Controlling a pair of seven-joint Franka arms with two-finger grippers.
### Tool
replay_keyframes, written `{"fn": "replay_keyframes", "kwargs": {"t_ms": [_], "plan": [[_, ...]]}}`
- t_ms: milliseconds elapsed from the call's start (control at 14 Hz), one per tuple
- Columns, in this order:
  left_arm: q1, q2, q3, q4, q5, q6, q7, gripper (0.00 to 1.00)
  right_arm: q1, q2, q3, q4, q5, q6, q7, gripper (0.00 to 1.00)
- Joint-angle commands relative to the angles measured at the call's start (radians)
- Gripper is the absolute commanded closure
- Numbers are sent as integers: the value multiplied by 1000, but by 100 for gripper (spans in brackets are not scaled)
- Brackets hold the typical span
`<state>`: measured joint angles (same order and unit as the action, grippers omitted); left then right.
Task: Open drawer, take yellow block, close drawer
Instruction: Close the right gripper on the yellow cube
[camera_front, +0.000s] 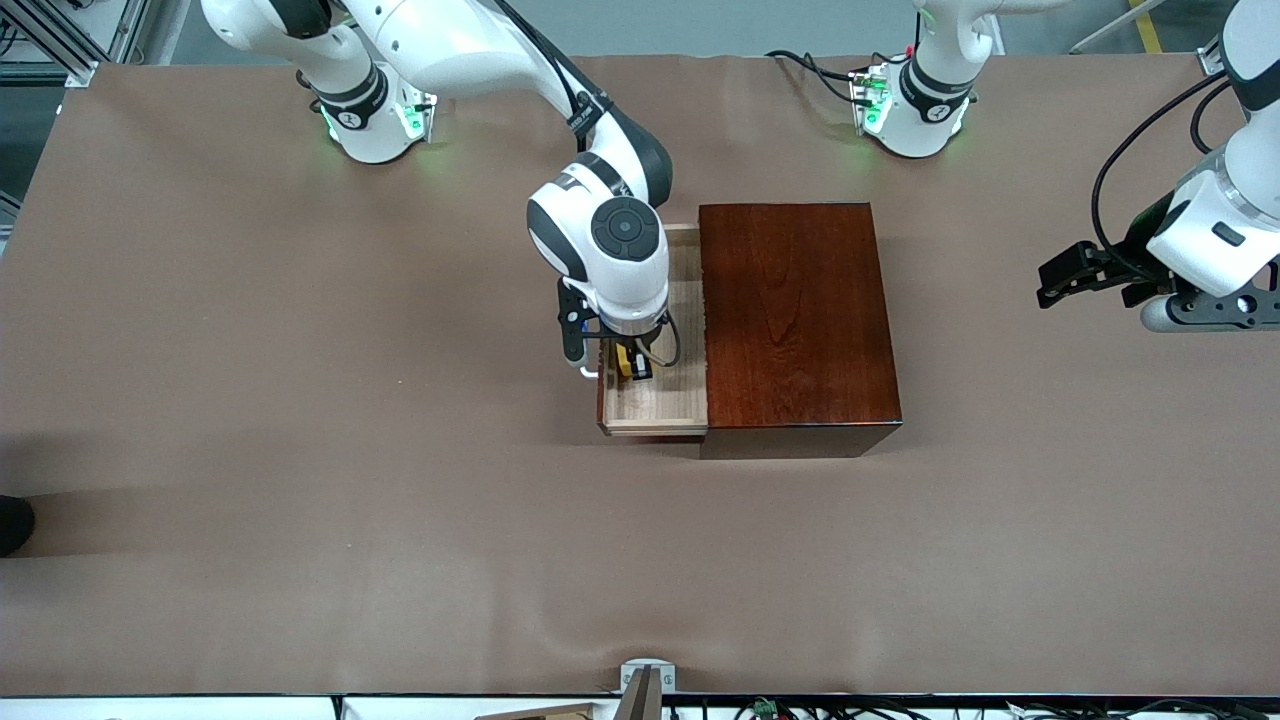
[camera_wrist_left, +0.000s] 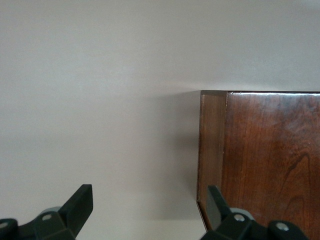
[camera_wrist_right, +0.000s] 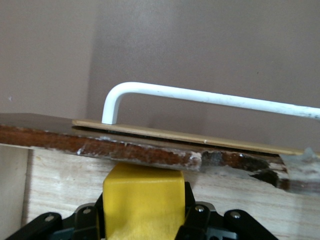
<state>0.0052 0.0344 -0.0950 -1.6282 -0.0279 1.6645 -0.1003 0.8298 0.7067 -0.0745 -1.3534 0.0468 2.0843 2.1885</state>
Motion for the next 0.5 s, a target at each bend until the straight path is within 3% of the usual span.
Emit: {"fn": "replay_keyframes", "kwargs": {"t_ms": [0, 427], "plan": [[7, -1, -5, 10, -10, -2, 2, 0, -15, -19, 7, 11, -16, -4, 11, 100], [10, -4, -2, 10, -17, -3, -6, 0, -34, -128, 9, 13, -7, -20, 7, 100]]}}
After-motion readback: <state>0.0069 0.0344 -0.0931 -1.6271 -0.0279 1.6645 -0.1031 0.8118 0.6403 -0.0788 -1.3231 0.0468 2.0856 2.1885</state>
